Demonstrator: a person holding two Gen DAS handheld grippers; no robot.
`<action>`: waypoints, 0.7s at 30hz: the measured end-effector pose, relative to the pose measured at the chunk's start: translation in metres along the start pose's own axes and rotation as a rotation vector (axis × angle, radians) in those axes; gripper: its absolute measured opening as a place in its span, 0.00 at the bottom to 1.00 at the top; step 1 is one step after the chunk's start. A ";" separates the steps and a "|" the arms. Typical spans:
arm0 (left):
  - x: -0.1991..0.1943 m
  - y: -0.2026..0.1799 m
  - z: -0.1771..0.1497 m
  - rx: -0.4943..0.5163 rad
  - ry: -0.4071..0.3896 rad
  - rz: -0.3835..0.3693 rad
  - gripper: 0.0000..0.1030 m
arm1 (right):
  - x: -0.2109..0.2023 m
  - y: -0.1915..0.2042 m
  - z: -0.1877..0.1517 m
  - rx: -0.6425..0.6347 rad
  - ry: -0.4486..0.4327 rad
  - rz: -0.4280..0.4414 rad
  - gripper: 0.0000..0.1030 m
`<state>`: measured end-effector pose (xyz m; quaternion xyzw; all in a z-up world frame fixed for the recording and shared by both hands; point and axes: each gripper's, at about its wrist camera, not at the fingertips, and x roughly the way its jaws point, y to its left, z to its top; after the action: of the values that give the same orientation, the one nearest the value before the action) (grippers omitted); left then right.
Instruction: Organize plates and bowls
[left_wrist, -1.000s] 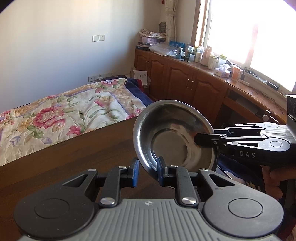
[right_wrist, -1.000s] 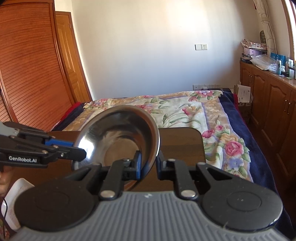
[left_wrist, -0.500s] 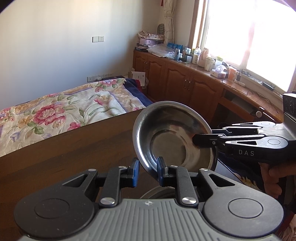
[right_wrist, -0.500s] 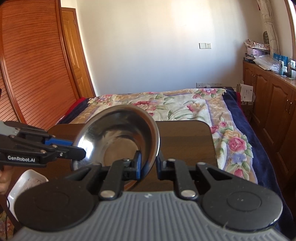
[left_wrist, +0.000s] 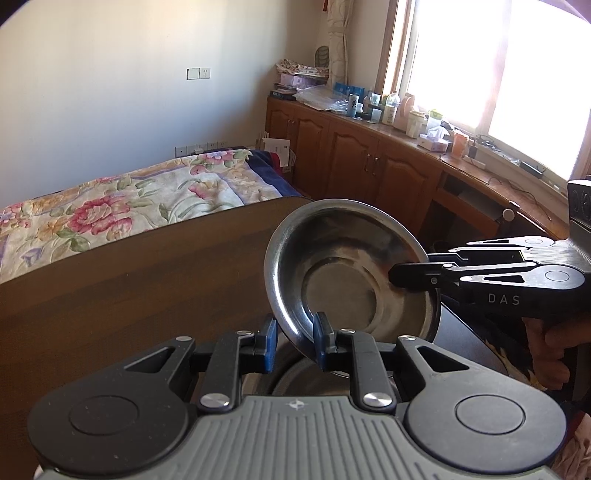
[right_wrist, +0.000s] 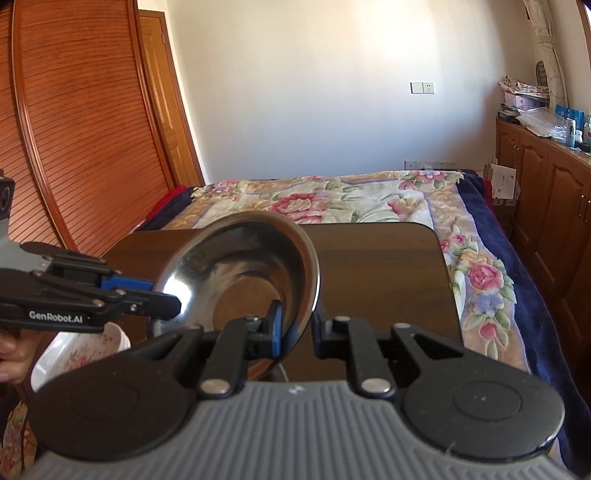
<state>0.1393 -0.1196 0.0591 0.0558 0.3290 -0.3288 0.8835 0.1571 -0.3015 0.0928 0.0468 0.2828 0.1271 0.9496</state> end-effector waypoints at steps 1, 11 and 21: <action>-0.001 0.000 -0.002 -0.002 0.000 -0.002 0.22 | -0.001 0.001 -0.001 -0.001 0.001 0.001 0.18; -0.017 -0.004 -0.025 -0.003 -0.004 -0.002 0.22 | -0.009 0.012 -0.018 -0.009 0.014 0.025 0.18; -0.031 -0.012 -0.044 0.022 -0.030 0.009 0.23 | -0.017 0.016 -0.033 0.050 0.016 0.082 0.17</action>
<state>0.0900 -0.0982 0.0451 0.0622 0.3119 -0.3292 0.8891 0.1221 -0.2903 0.0764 0.0808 0.2915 0.1590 0.9398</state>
